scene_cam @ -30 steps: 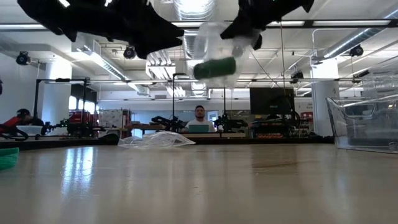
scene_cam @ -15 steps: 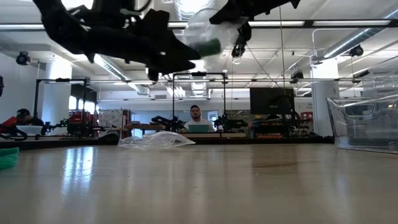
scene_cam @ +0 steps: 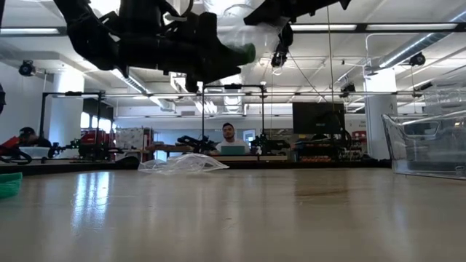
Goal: Roll bandage
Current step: Put the transparent zip bag with the rolled green bandage into the transparent bin
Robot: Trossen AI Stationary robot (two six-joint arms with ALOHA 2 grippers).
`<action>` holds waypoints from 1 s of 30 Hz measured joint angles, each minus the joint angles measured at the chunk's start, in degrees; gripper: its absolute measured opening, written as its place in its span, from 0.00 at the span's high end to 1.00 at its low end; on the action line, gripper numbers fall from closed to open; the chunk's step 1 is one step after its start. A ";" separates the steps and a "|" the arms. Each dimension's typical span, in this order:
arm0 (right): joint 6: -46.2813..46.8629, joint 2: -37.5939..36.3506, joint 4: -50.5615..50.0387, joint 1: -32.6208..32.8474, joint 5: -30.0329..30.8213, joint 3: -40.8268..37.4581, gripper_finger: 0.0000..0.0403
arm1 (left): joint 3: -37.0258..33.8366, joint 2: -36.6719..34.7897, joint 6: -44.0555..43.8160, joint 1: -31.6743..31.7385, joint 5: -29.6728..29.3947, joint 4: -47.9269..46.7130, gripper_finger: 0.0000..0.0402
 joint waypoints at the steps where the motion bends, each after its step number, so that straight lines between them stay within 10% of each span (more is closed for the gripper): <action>1: 0.00 0.00 0.16 0.02 -0.04 0.00 1.00 | -0.34 -0.32 0.17 0.02 -0.25 0.48 0.59; 30: -0.04 -1.68 2.03 0.42 -3.04 0.00 1.00 | -1.83 -1.39 7.86 -0.25 -6.09 8.90 0.53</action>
